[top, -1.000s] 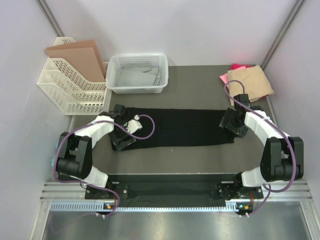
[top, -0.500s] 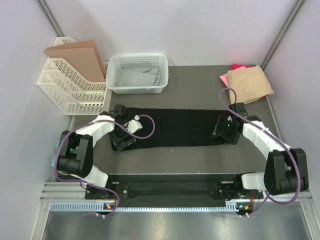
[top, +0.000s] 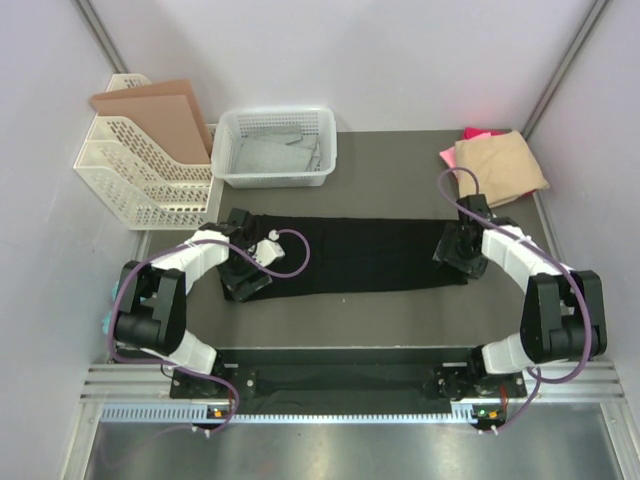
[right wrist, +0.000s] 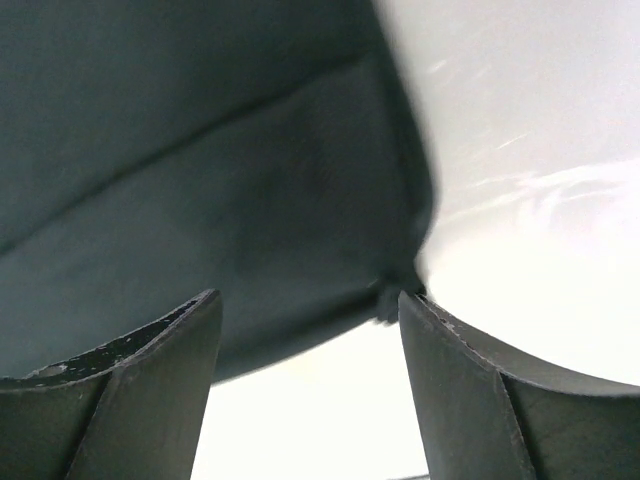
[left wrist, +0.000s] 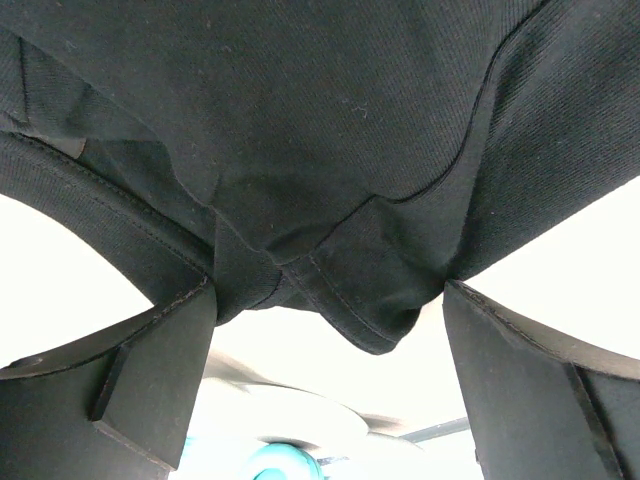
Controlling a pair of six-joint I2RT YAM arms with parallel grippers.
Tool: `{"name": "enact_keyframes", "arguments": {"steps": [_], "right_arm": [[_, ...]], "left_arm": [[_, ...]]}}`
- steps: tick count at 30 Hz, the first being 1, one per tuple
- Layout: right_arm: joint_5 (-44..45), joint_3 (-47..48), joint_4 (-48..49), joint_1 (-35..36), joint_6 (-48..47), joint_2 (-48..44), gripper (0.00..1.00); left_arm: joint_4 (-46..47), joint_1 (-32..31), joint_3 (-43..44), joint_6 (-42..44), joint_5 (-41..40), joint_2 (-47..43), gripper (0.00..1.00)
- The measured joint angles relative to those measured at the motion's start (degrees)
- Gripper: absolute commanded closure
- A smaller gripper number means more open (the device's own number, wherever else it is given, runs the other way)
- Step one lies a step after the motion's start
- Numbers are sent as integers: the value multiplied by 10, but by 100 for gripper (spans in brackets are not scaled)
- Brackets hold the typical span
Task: Fold and stack the t-shirts
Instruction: Fold the other side of the tshirt into a rectangle
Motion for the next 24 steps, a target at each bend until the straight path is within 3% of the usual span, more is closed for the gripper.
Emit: {"name": "enact_keyframes", "arguments": {"steps": [19,24], "right_arm": [[71,42,-36,-110,1,49,29],[37,62,-29,-120,-6,54,29]], "left_arm": [[7,0,-2,9,4,0,1],[8,0,-3,11,5,0,1]]}}
